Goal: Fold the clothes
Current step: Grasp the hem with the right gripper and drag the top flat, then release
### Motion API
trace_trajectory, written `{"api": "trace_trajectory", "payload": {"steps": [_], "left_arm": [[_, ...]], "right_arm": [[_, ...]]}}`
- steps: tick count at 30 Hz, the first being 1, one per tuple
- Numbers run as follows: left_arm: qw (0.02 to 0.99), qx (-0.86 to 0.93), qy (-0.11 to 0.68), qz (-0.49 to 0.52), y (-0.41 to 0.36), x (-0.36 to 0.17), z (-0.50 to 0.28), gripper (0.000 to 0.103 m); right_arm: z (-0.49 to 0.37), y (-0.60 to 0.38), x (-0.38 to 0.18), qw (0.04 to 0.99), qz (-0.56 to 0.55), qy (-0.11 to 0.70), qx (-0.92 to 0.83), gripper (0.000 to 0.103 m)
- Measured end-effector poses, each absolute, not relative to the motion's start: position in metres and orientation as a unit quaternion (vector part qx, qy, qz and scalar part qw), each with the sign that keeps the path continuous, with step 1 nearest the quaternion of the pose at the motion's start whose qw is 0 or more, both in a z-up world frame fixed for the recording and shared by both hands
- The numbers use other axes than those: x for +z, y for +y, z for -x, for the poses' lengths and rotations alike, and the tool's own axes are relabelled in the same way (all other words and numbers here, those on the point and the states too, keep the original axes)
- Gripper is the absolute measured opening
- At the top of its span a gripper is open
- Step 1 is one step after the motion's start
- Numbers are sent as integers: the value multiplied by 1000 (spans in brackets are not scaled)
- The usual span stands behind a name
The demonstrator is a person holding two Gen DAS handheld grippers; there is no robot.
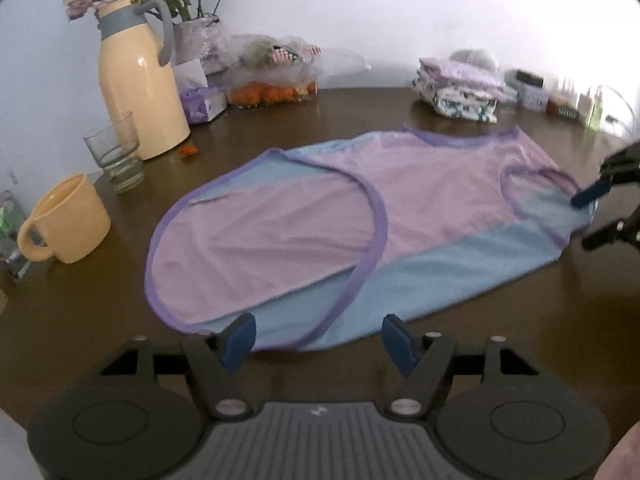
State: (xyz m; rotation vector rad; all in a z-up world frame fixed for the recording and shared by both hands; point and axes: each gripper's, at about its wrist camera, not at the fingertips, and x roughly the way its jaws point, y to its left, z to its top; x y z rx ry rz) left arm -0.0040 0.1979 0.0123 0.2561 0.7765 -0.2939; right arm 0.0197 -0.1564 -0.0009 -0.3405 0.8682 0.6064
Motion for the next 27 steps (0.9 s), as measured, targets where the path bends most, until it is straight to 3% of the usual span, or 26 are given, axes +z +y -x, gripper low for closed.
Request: {"api": "trace_trajectory", "payload": {"steps": [4,12,25,27], "left_arm": [[904,-141,381,-131,201,9,5,64],[890,-171,386,-174,188,8,7,34],[866,-190,403,-227,174,0,-17,29],[866,-192,406,-220,175,-1,-20,11]], "right_arm": [[-12,-178,1,862,165,415,242,62],[-6,-211,-2,869,181,420,188,61],[-21,-213,-10,860,202,420,209,53],[-22,-212,-10,857,201,421,216,46]]}}
